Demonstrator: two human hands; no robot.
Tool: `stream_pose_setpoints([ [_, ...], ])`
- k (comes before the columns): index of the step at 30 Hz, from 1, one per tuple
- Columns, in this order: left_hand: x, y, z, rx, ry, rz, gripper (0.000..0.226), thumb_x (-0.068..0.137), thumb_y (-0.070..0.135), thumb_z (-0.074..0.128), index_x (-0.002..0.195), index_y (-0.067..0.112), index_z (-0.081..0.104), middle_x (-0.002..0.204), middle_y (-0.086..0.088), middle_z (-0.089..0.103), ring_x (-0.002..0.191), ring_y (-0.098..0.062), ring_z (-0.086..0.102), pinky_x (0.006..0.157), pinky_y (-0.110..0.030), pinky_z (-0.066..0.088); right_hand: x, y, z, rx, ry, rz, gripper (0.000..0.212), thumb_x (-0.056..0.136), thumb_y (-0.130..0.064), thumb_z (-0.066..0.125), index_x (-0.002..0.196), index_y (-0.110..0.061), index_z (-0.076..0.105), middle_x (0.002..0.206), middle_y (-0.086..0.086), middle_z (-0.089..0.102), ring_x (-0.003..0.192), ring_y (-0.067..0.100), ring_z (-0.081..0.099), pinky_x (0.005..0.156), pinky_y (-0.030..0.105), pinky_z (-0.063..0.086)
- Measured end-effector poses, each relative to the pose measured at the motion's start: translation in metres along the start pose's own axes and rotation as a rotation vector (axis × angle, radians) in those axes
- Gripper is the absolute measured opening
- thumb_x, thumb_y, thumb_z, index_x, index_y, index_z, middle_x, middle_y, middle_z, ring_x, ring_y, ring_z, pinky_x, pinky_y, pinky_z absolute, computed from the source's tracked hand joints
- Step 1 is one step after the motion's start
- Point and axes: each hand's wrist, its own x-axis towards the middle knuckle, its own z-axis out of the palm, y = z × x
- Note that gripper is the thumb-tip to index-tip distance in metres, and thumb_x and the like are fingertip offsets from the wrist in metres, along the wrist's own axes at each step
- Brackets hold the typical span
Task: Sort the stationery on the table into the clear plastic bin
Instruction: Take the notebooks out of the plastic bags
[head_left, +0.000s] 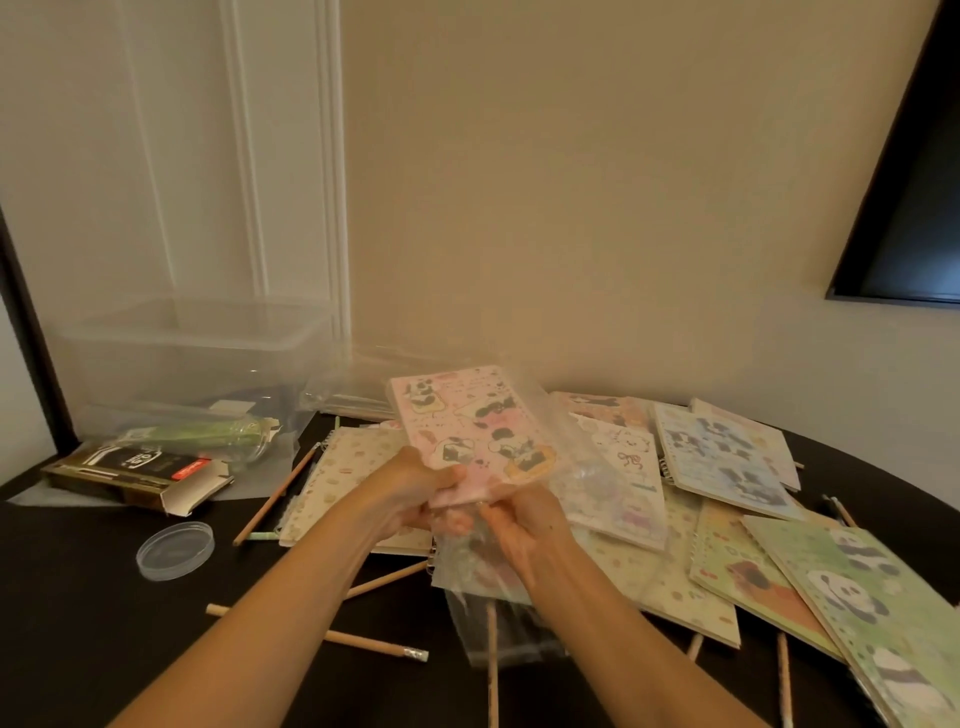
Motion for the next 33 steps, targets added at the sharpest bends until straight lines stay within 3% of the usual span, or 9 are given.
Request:
stream_pose_setpoints([
  [2,-0.001,0.002,-0.014,0.016,-0.075,-0.005,0.034,0.084,-0.005,0.061,0.113,0.011,0.053,0.097,-0.011,0.067,0.065,-0.018,0.068,0.056,-0.032,0.059,0.008,0.009,0.007,-0.01,0.018,-0.017,0.05,0.087,0.024,0.03,0.129,0.003,0.047,0.111,0.02,0.059,0.108,0.033,0.056,0.073,0.036,0.057],
  [6,-0.001,0.0,-0.031,0.008,-0.061,-0.009,0.037,0.081,-0.014,0.058,0.106,0.014,0.055,0.091,-0.01,0.064,0.066,-0.015,0.057,0.055,-0.025,0.052,0.014,0.019,0.022,-0.093,-0.019,-0.012,0.048,0.09,0.019,0.033,0.13,-0.003,0.046,0.129,0.02,0.054,0.119,0.033,0.051,0.097,0.043,0.045],
  [10,0.009,-0.016,-0.041,0.0,0.14,-0.081,0.045,0.083,-0.013,0.057,0.123,0.006,0.05,0.091,-0.012,0.063,0.067,-0.019,0.057,0.048,-0.025,0.051,0.023,0.02,0.014,-0.348,0.019,0.076,0.051,0.085,0.02,0.026,0.124,-0.004,0.049,0.131,0.021,0.051,0.12,0.036,0.049,0.099,0.046,0.044],
  [14,0.009,-0.029,-0.032,0.137,0.317,-0.138,0.041,0.085,-0.003,0.062,0.122,0.0,0.046,0.084,-0.01,0.057,0.066,-0.018,0.055,0.038,-0.017,0.048,0.023,0.012,-0.008,-0.56,0.146,0.152,0.027,0.083,0.017,0.028,0.088,-0.001,0.046,0.114,0.021,0.052,0.13,0.039,0.039,0.105,0.043,0.038],
  [18,0.008,-0.028,-0.028,0.72,0.358,-0.189,0.088,0.083,0.028,0.069,0.142,0.001,0.01,0.133,-0.017,0.043,0.117,-0.031,0.049,0.077,-0.033,0.049,0.002,-0.007,-0.012,-0.588,0.065,0.118,0.031,0.077,0.021,0.025,0.072,-0.006,0.039,0.097,0.009,0.046,0.09,0.024,0.048,0.083,0.035,0.047],
  [19,0.007,-0.026,-0.027,0.932,0.363,-0.187,0.092,0.082,0.035,0.068,0.142,0.002,0.007,0.138,-0.017,0.037,0.123,-0.032,0.043,0.086,-0.036,0.045,-0.004,-0.013,-0.01,-0.629,0.032,0.102,0.03,0.079,0.021,0.028,0.074,-0.005,0.042,0.101,0.01,0.047,0.095,0.026,0.049,0.084,0.035,0.047],
  [22,0.004,-0.012,-0.014,1.212,0.442,-0.067,0.072,0.088,0.035,0.06,0.14,0.008,0.017,0.141,-0.017,0.023,0.131,-0.033,0.024,0.101,-0.04,0.032,-0.02,-0.038,-0.009,-0.704,-0.053,0.083,0.018,0.088,0.012,0.04,0.101,0.002,0.046,0.126,0.018,0.046,0.113,0.03,0.055,0.09,0.034,0.05],
  [27,0.013,0.019,0.037,0.925,0.413,0.351,0.035,0.095,0.016,0.043,0.129,0.009,0.041,0.131,-0.016,0.039,0.121,-0.031,0.037,0.092,-0.035,0.036,-0.023,-0.098,-0.027,-0.402,-0.003,-0.155,0.028,0.09,0.003,0.044,0.116,0.001,0.051,0.086,0.019,0.07,0.071,0.024,0.07,0.058,0.027,0.058],
  [33,0.035,0.043,0.1,0.786,0.18,0.448,0.022,0.096,0.016,0.04,0.103,0.004,0.058,0.111,-0.011,0.059,0.104,-0.027,0.055,0.083,-0.032,0.042,-0.004,-0.134,-0.081,-0.981,0.481,-0.226,0.012,0.091,0.0,0.048,0.103,-0.001,0.047,0.112,0.011,0.05,0.11,0.026,0.048,0.093,0.04,0.043],
])
